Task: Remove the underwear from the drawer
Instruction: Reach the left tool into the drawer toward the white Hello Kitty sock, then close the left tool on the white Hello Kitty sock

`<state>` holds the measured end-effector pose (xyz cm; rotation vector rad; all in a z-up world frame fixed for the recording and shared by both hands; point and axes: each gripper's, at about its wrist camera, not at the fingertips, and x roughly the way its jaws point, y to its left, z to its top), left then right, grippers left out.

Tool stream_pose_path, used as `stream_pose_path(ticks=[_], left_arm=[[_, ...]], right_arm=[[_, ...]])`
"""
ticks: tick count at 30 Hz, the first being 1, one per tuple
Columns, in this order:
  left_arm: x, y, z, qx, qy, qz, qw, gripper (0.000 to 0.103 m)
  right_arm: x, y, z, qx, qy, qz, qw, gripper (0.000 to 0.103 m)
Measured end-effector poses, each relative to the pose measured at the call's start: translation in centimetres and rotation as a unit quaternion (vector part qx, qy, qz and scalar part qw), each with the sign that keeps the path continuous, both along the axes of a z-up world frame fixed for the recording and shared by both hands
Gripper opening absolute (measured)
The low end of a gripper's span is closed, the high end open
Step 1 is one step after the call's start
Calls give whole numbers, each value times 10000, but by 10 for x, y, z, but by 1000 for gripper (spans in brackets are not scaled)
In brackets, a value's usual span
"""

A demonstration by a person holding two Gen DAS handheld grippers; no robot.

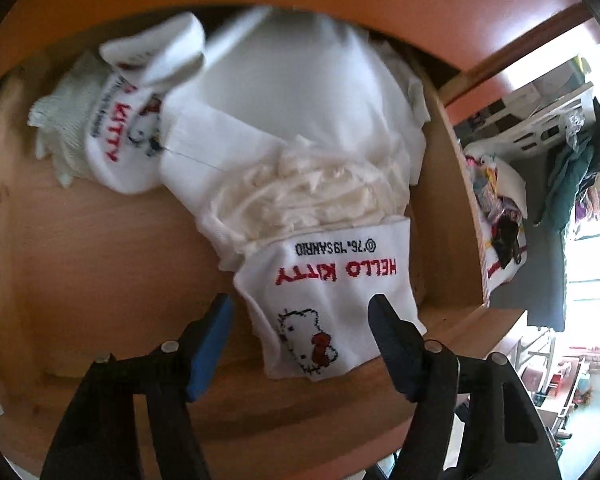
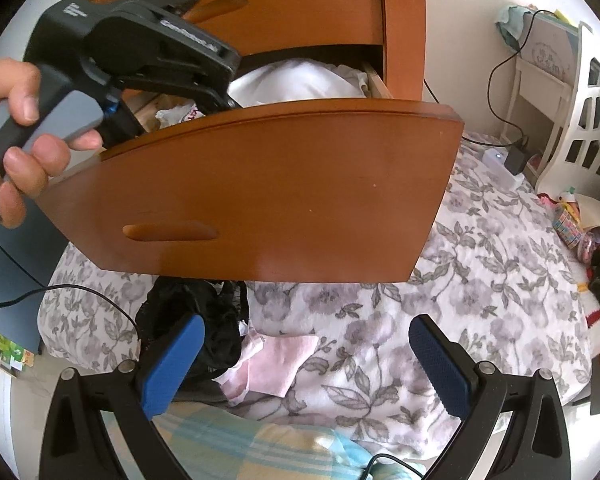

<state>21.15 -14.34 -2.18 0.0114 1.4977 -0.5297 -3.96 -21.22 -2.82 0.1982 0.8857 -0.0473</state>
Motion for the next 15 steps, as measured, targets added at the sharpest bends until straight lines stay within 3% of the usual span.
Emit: stream_pose_path(ticks=[5,10,15], left_arm=[[-3,-12,-7,24,72,-121,9999,55],[-4,-19,-8,-69,9,-128,9999,27],[-13,-11,0,-185,-189,-90,9996,17]], right_arm=[[0,0,0,4,-2,13,10000,103],[0,1,0,-23,13,20,10000,103],[-1,2,2,-53,2,25,10000,103]])
